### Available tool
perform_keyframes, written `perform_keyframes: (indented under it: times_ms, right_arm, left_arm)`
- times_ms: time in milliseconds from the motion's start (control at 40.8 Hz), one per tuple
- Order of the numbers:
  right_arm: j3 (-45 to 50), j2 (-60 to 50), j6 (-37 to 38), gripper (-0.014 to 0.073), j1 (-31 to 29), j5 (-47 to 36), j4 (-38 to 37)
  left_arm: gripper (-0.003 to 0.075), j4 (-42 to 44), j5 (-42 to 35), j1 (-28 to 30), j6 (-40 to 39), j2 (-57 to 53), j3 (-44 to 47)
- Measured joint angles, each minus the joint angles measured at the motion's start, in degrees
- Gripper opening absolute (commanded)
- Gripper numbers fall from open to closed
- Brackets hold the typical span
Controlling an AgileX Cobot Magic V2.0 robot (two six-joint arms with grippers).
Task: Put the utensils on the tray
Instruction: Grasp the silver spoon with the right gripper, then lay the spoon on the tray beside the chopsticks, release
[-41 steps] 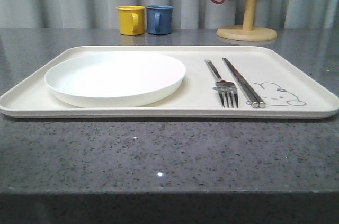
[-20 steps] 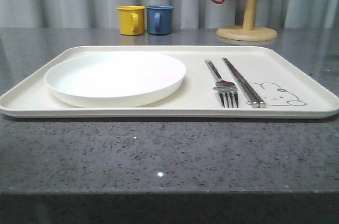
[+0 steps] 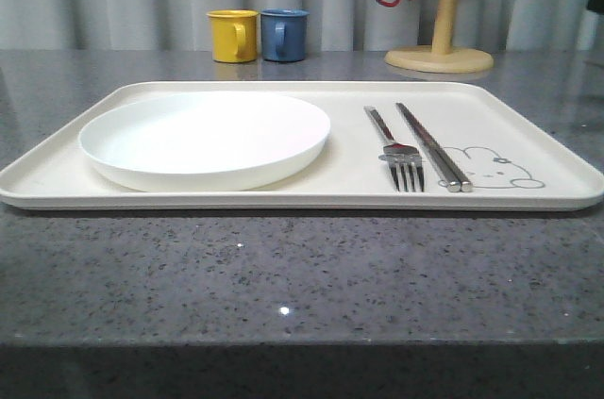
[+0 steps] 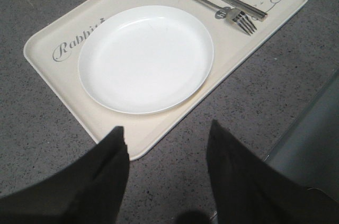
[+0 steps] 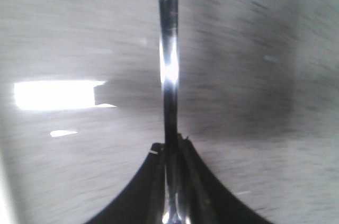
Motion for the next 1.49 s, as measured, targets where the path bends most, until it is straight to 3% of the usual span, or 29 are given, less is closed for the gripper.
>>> perform_keyframes:
  times_ms: [245, 490, 784, 1053, 1298, 1494]
  right_arm:
    - [-0.48, -4.08, 0.98, 0.0041, 10.28, 0.13, 8.02]
    - [0.39, -2.76, 10.77, 0.0041, 16.54, 0.35, 11.16]
    - [1.83, 1.90, 16.12, 0.0073, 16.81, 0.35, 9.92]
    - [1.83, 3.15, 18.73, 0.0301, 16.81, 0.05, 5.40]
    - [1.83, 2.27, 16.45, 0.0300, 16.81, 0.05, 5.32]
    - [2.15, -6.43, 9.60, 0.0300, 16.98, 0.00, 5.32]
  left_arm:
    - [0.0335, 0.00, 0.00, 0.00, 0.00, 0.00, 0.00]
    - [0.0335, 0.00, 0.00, 0.00, 0.00, 0.00, 0.00]
    - [0.0335, 0.00, 0.00, 0.00, 0.00, 0.00, 0.00]
    - [0.0335, 0.00, 0.00, 0.00, 0.00, 0.00, 0.00]
    - [0.0335, 0.00, 0.00, 0.00, 0.00, 0.00, 0.00]
    - [0.0335, 0.00, 0.00, 0.00, 0.00, 0.00, 0.00]
